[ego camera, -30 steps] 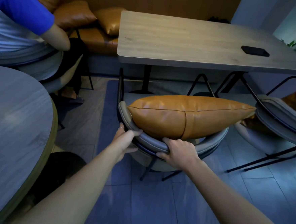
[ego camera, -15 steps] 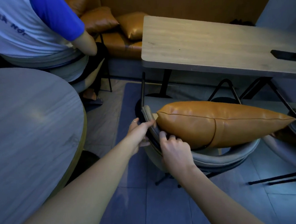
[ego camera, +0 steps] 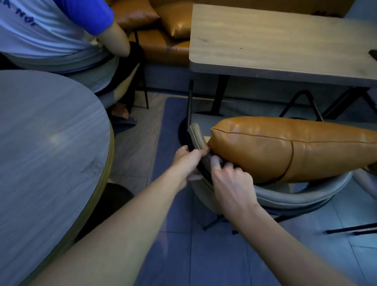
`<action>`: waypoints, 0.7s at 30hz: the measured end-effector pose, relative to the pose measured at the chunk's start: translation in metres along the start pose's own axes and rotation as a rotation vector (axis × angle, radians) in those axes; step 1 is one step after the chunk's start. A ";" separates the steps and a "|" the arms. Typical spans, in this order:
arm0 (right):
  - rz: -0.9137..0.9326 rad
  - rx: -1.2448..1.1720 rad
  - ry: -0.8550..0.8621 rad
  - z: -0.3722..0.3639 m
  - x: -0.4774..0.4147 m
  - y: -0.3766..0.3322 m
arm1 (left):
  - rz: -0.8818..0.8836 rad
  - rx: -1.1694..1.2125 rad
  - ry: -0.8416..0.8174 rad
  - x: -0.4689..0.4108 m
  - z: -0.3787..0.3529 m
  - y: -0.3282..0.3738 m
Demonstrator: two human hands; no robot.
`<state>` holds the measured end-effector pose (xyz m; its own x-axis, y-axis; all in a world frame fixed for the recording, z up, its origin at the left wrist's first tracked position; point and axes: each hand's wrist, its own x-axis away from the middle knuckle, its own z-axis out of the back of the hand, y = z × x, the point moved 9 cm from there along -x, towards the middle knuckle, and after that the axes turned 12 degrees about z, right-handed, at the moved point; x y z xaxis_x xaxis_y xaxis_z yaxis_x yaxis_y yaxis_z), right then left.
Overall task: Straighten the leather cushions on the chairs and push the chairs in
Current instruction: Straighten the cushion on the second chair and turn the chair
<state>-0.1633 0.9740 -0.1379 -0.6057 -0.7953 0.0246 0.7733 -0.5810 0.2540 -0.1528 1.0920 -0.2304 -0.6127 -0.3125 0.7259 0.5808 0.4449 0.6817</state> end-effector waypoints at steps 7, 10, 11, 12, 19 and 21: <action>0.004 -0.202 -0.006 -0.028 0.012 0.006 | 0.017 -0.008 -0.018 -0.004 0.004 -0.005; 0.007 -0.226 -0.010 -0.031 0.013 0.007 | 0.016 -0.004 -0.043 -0.004 0.004 -0.007; 0.007 -0.238 -0.006 -0.030 0.013 0.007 | 0.014 -0.003 -0.043 -0.004 0.004 -0.007; 0.008 -0.254 -0.004 -0.030 0.013 0.008 | 0.014 0.001 -0.044 -0.004 0.004 -0.007; 0.033 -0.302 0.051 -0.027 0.016 0.015 | 0.016 0.030 -0.046 -0.007 0.000 -0.009; 0.035 -0.306 0.070 -0.026 0.017 0.019 | 0.018 0.030 -0.039 -0.006 -0.002 -0.008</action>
<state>-0.1542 0.9451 -0.1576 -0.5714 -0.8196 -0.0413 0.8205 -0.5696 -0.0492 -0.1524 1.0886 -0.2401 -0.6230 -0.2719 0.7335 0.5758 0.4752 0.6653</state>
